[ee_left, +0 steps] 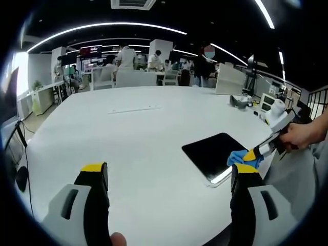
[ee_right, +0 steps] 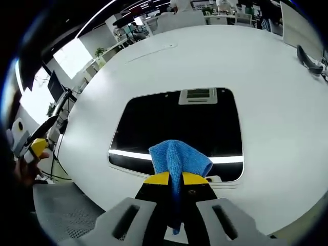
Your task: Wipe the mirror surface with the cleaning cloth until all visible marks leave the cleaned area.
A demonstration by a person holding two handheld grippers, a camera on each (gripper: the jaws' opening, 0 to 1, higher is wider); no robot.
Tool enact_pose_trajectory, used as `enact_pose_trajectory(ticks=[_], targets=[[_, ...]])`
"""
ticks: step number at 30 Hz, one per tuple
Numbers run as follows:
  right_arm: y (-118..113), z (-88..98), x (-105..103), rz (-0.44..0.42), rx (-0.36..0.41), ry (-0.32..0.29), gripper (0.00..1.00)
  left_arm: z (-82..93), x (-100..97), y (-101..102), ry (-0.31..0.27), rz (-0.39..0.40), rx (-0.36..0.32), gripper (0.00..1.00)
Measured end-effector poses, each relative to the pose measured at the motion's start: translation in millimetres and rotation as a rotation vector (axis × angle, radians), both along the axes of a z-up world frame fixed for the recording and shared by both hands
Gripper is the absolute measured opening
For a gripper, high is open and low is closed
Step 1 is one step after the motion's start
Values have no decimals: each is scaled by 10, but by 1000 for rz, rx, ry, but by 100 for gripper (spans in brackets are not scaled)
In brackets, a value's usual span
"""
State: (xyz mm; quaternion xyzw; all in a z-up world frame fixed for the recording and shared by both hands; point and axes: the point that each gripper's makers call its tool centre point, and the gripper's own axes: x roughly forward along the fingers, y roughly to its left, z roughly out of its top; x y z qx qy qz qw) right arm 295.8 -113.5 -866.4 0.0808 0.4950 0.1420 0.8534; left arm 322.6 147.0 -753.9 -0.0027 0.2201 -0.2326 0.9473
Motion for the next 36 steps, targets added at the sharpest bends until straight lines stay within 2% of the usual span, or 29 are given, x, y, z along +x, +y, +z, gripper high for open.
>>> enact_pose_trajectory(ticks=[14,23,36], targets=[[-35,6,-3,-4,12,7,1,11,-22,66,-5,19,1,99],[-166,4,11,-30,18,11,1,3,-25,12,-4,15,2,99],[-206,5,10,-43,34,12,1,18,2,7,-5,15,6,99]])
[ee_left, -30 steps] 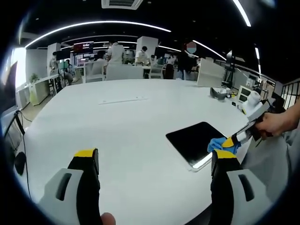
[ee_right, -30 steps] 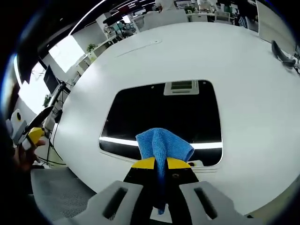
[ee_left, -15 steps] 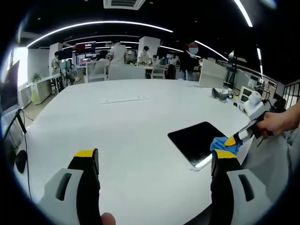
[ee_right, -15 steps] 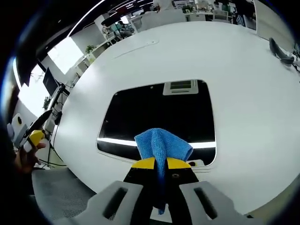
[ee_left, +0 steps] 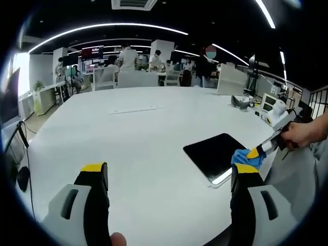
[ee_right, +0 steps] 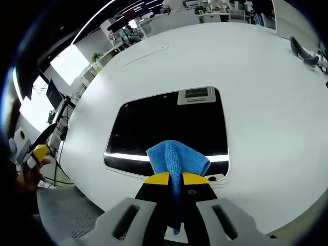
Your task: Wipe the mirror surface with the cleaning cloth until all visible marks leave the cleaned area.
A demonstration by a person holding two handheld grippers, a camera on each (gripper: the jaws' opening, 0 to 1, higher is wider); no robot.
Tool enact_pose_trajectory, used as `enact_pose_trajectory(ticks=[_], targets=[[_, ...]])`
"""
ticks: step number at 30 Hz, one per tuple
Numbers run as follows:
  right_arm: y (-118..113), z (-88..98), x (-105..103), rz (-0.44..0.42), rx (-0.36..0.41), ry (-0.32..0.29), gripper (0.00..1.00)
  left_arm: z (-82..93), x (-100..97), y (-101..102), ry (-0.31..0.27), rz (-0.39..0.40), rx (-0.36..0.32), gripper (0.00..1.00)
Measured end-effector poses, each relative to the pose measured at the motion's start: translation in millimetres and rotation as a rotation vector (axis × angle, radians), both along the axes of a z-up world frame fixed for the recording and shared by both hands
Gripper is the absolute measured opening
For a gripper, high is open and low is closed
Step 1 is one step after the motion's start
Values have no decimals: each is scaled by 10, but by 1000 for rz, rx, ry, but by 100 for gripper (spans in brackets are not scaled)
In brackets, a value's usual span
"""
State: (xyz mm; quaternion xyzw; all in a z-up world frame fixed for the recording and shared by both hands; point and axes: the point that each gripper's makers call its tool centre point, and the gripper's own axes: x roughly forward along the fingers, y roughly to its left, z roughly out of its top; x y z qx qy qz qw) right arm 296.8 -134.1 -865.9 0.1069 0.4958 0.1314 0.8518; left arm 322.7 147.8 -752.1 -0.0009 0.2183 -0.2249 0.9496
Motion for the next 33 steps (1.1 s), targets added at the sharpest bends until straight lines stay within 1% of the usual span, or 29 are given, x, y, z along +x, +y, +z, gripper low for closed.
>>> enact_pose_trajectory(ticks=[13,19,28,33], targets=[[-184,6,6,-30,-5,4,1,-26,-5,-18,3,-2,1,99],[-324,5,13,-50,-15,11,1,-21,-13,-3,2,-6,9,99],[-319,-1,11,-37,-28,10,1,15,-1,-7,-1,-22,22,99],[-298,-4,58,-41,-32,4,1,38,2,13,-2,-21,27,99]])
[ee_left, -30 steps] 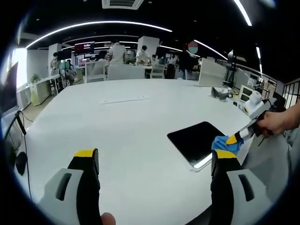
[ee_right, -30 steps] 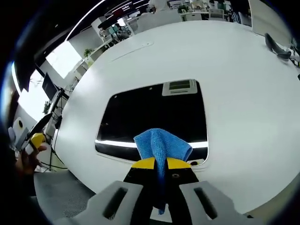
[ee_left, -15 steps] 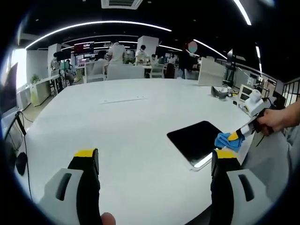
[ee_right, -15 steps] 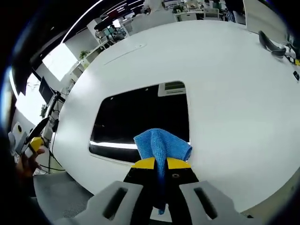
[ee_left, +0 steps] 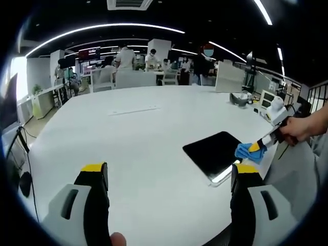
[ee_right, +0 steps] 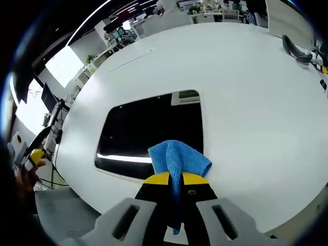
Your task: Wipe the mirror surface with the cleaning cloth until all visible marks leave the cleaned area.
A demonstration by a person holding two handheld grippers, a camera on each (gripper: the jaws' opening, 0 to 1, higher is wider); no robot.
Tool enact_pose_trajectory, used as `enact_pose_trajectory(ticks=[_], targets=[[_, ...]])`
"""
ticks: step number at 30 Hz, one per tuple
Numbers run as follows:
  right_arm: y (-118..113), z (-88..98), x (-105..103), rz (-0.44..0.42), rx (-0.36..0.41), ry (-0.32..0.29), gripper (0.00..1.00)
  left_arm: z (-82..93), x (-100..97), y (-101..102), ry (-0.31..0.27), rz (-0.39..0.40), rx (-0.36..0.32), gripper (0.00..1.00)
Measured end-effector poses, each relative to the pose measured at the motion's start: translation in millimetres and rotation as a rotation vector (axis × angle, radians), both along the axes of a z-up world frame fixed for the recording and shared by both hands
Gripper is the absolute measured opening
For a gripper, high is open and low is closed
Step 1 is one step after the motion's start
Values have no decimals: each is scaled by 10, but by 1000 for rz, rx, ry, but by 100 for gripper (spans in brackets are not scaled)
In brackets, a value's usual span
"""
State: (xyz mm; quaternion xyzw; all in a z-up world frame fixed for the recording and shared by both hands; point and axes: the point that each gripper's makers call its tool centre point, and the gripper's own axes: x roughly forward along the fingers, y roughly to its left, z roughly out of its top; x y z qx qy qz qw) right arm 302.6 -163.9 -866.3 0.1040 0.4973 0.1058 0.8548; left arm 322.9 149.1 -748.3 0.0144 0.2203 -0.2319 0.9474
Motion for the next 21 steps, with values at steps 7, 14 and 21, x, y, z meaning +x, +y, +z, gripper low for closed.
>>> enact_pose_trajectory(ticks=[7,14,21], targets=[[3,-9,162,-3,-10,-18,1,-45,-10,26,12,15,-8,99],[-13,-9,361,-3,-25,-28,1,-62,-14,12,15,13,-11,99],[-49,-7,578,-12,-31,-35,1,-90,-34,-10,25,-10,-7,99]])
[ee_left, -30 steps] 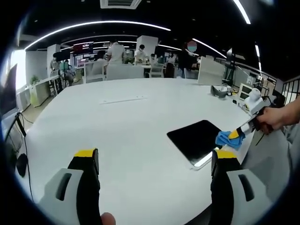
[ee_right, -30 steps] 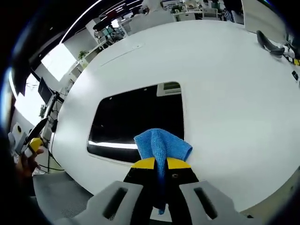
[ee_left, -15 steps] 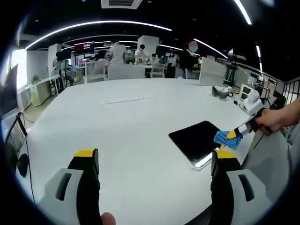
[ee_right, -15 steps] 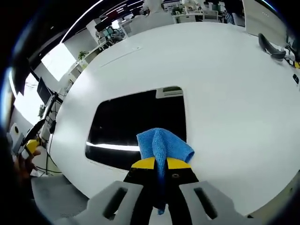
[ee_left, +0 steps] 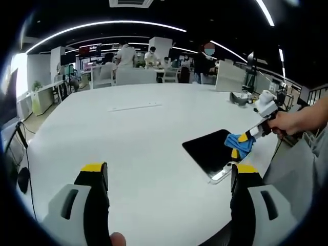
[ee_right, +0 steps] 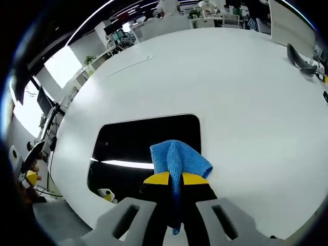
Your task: Wipe the mirror surface with the cleaning cloth until all visible marks leave the cleaned area.
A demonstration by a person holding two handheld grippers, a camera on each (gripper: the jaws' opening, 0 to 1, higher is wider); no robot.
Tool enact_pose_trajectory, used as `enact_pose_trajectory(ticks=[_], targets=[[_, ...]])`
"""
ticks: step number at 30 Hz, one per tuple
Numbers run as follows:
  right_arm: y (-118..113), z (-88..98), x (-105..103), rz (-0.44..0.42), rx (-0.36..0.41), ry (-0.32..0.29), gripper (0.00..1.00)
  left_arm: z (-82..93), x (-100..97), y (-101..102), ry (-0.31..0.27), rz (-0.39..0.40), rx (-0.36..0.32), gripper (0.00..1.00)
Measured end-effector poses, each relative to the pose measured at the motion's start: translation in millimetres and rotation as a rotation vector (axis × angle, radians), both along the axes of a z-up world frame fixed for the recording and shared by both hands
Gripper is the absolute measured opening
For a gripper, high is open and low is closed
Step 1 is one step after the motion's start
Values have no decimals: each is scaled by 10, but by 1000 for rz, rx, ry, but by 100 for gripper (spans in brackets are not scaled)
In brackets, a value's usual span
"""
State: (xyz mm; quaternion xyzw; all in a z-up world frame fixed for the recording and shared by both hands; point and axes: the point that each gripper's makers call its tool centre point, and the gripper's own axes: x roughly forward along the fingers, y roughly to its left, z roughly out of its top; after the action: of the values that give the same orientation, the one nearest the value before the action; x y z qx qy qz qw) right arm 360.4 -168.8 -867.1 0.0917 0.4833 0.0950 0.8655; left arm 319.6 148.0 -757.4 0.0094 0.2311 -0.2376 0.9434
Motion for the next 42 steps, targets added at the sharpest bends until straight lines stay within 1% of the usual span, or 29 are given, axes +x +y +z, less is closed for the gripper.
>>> enact_pose_trajectory(ticks=[12,17,21,28,33,42], targets=[[-32,-1,299,-5,-17,-13,1,-46,9,-14,16,-8,-15,99],[-49,-1,421,-8,-28,-15,1,-65,30,55,21,12,-28,99],[-63,-3,487,-10,-33,-17,1,-71,23,47,23,13,-29,99],[-77,-1,576,-18,-39,-17,1,-101,22,67,25,20,-36,99],[-79,-1,637,-24,-48,-18,1,-87,26,78,24,23,-44,99],[-87,-9,661,-33,-50,-17,1,-52,89,112,14,32,-49,99]])
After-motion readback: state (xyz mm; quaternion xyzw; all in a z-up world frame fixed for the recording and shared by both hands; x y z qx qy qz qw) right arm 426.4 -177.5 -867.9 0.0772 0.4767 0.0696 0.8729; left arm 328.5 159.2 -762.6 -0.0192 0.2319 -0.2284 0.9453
